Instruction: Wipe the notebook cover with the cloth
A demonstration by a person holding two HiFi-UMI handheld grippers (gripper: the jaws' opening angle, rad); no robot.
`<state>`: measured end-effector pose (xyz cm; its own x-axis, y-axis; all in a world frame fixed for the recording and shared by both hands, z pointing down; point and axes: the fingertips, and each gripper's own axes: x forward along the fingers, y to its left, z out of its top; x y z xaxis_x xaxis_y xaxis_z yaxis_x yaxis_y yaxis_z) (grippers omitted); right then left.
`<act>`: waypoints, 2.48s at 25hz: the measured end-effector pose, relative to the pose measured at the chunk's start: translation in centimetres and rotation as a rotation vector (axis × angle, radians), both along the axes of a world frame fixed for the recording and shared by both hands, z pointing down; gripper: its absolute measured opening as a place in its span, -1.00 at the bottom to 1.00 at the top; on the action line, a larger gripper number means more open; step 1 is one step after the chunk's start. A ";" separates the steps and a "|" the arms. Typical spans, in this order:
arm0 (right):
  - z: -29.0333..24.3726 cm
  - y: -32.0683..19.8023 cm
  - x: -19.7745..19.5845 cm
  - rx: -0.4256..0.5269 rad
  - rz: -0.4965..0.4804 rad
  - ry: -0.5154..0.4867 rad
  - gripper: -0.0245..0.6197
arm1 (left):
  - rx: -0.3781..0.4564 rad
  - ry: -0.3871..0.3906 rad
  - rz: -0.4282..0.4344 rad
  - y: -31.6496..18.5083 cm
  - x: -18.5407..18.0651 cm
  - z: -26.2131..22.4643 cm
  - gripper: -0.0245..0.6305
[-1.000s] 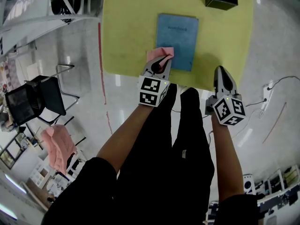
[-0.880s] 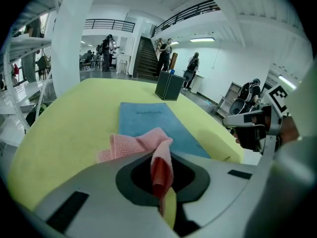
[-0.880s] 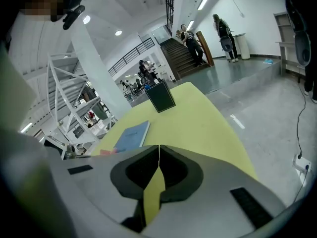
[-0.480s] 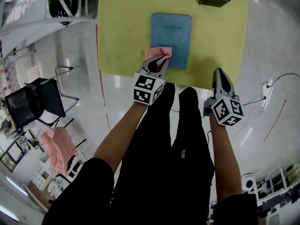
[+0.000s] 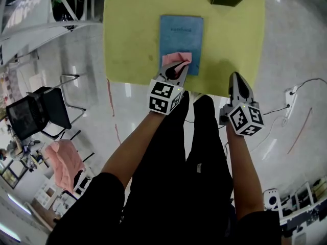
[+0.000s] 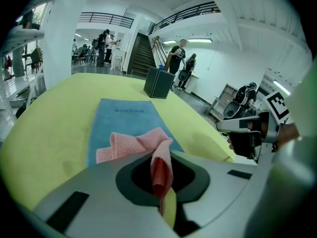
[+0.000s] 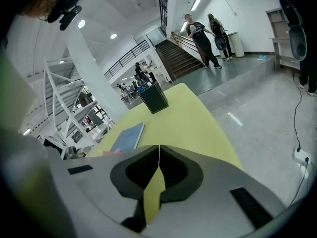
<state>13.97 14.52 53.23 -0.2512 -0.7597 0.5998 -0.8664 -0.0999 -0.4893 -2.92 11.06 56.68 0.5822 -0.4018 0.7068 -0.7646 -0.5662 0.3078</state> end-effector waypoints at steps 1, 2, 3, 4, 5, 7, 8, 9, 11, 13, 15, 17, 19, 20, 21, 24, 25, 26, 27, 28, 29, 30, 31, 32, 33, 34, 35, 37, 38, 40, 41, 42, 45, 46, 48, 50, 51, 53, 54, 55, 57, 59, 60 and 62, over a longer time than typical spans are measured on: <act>0.0 0.0 -0.1 0.001 -0.003 -0.002 -0.82 | 0.000 -0.001 -0.003 -0.1 0.0 0.0 -0.83; 0.0 0.0 -0.1 0.001 -0.006 -0.004 -0.82 | -0.001 -0.002 -0.007 -0.1 0.1 0.0 -0.83; 0.0 0.1 -0.1 0.001 -0.009 -0.005 -0.82 | -0.002 -0.002 -0.010 -0.1 0.1 0.0 -0.83; 0.0 0.2 -0.1 0.001 -0.012 -0.006 -0.82 | -0.003 -0.001 -0.014 -0.1 0.1 0.0 -0.83; 0.0 0.3 0.0 0.001 -0.015 -0.006 -0.82 | -0.003 0.000 -0.016 0.0 0.2 0.1 -0.83; -0.1 0.6 0.2 0.007 -0.027 -0.001 -0.82 | -0.002 0.003 -0.015 0.1 0.6 0.0 -0.83; -0.2 0.6 0.2 0.014 -0.040 0.008 -0.82 | 0.000 0.004 -0.012 0.1 0.8 0.0 -0.83; -0.3 0.7 0.2 0.021 -0.056 0.022 -0.82 | 0.001 0.004 -0.011 0.2 1.0 0.0 -0.83; -0.5 0.7 0.5 0.032 -0.078 0.041 -0.82 | 0.000 0.005 -0.012 0.2 1.6 -0.1 -0.83; -0.6 0.7 1.0 0.032 -0.072 0.034 -0.82 | -0.001 0.005 -0.011 0.3 2.3 -0.1 -0.83; -0.5 0.9 1.6 0.028 -0.058 0.026 -0.82 | -0.001 0.003 -0.014 0.5 2.7 -0.1 -0.83; -0.4 1.1 2.1 0.025 -0.050 0.025 -0.82 | -0.005 0.002 -0.022 0.6 2.8 0.0 -0.83; -0.3 1.3 2.4 0.023 -0.044 0.022 -0.82 | -0.009 0.000 -0.029 0.6 2.7 0.0 -0.83; -0.3 1.3 2.5 0.022 -0.043 0.019 -0.82 | -0.009 -0.002 -0.032 0.5 2.7 0.1 -0.84; -0.2 1.3 2.6 0.022 -0.043 0.016 -0.82 | -0.008 -0.006 -0.036 0.5 2.6 0.1 -0.84; -0.2 1.6 3.3 0.017 -0.048 0.014 -0.82 | -0.005 -0.012 -0.053 0.4 2.9 0.0 -0.84; -0.3 1.6 3.6 0.016 -0.049 0.016 -0.82 | -0.005 -0.010 -0.061 0.4 3.1 -0.1 -0.84; -0.4 1.7 3.8 0.015 -0.051 0.020 -0.82 | -0.006 -0.007 -0.068 0.4 3.2 -0.2 -0.84; -0.4 1.7 4.0 0.016 -0.054 0.025 -0.82 | -0.007 -0.006 -0.073 0.3 3.2 -0.2 -0.84; -0.4 1.7 4.0 0.017 -0.058 0.031 -0.82 | -0.007 -0.005 -0.077 0.3 3.1 -0.2 -0.84; -0.4 1.7 4.0 0.018 -0.061 0.035 -0.82 | -0.007 -0.005 -0.080 0.3 3.0 -0.2 -0.84; -0.3 1.7 4.1 0.019 -0.065 0.038 -0.82 | -0.005 -0.005 -0.083 0.3 2.9 -0.1 -0.84; -0.3 1.7 4.1 0.020 -0.068 0.038 -0.82 | -0.004 -0.004 -0.087 0.4 2.9 -0.1 -0.84; -0.3 1.7 4.2 0.021 -0.071 0.038 -0.82 | -0.002 -0.002 -0.090 0.4 3.0 0.0 -0.84; -0.3 1.6 4.3 0.022 -0.074 0.037 -0.82 | -0.002 -0.001 -0.094 0.4 3.1 -0.1 -0.84; -0.3 1.6 4.3 0.023 -0.076 0.036 -0.82 | -0.002 0.000 -0.098 0.4 3.1 -0.1 -0.84; -0.3 1.5 4.3 0.024 -0.078 0.034 -0.82 | -0.004 0.002 -0.102 0.3 3.2 -0.1 -0.84; -0.3 1.4 4.1 0.024 -0.082 0.032 -0.82 | -0.007 0.007 -0.112 0.1 3.1 -0.1 -0.84; -0.3 1.4 4.0 0.024 -0.085 0.030 -0.82 | -0.010 0.011 -0.120 0.1 3.0 -0.1 -0.84; -0.3 1.5 3.8 0.023 -0.092 0.025 -0.82 | -0.017 0.023 -0.139 0.1 3.1 -0.2 -0.84; -0.4 1.5 3.8 0.022 -0.096 0.023 -0.82 | -0.019 0.028 -0.147 0.1 3.2 -0.2 -0.84; -0.4 1.4 3.8 0.022 -0.100 0.022 -0.82 | -0.020 0.030 -0.153 0.0 3.4 -0.2 -0.84; -0.3 1.2 3.9 0.025 -0.106 0.024 -0.82 | -0.020 0.037 -0.166 -0.2 3.6 -0.1 -0.84; -0.3 1.2 4.0 0.027 -0.105 0.024 -0.82 | -0.023 0.043 -0.170 -0.1 3.7 -0.1 -0.84; -0.3 1.2 4.3 0.030 -0.099 0.026 -0.82 | -0.031 0.064 -0.173 0.2 4.0 -0.1 -0.84; -0.4 1.3 4.6 0.031 -0.093 0.027 -0.82 | -0.038 0.077 -0.164 0.4 4.5 -0.2 -0.83; -0.4 1.3 4.6 0.030 -0.090 0.027 -0.82 | -0.040 0.081 -0.157 0.5 4.8 -0.2 -0.83; -0.4 1.3 4.7 0.027 -0.087 0.026 -0.82 | -0.043 0.089 -0.142 0.6 5.5 -0.4 -0.83; -0.4 1.3 4.7 0.026 -0.087 0.026 -0.82 | -0.042 0.092 -0.132 0.7 5.9 -0.4 -0.83; -0.5 1.4 4.6 0.024 -0.089 0.026 -0.82 | -0.038 0.095 -0.120 0.7 6.5 -0.6 -0.83; -0.6 1.6 4.5 0.022 -0.095 0.024 -0.82 | -0.022 0.104 -0.095 0.9 7.7 -0.9 -0.83; -0.7 1.9 4.4 0.022 -0.106 0.025 -0.82 | -0.005 0.129 -0.090 1.0 8.7 -1.6 -0.83; -0.7 2.0 4.4 0.023 -0.111 0.027 -0.82 | 0.005 0.145 -0.099 0.9 9.2 -2.1 -0.83; -0.9 1.9 4.6 0.025 -0.113 0.027 -0.82 | 0.035 0.180 -0.121 0.4 10.1 -3.6 -0.83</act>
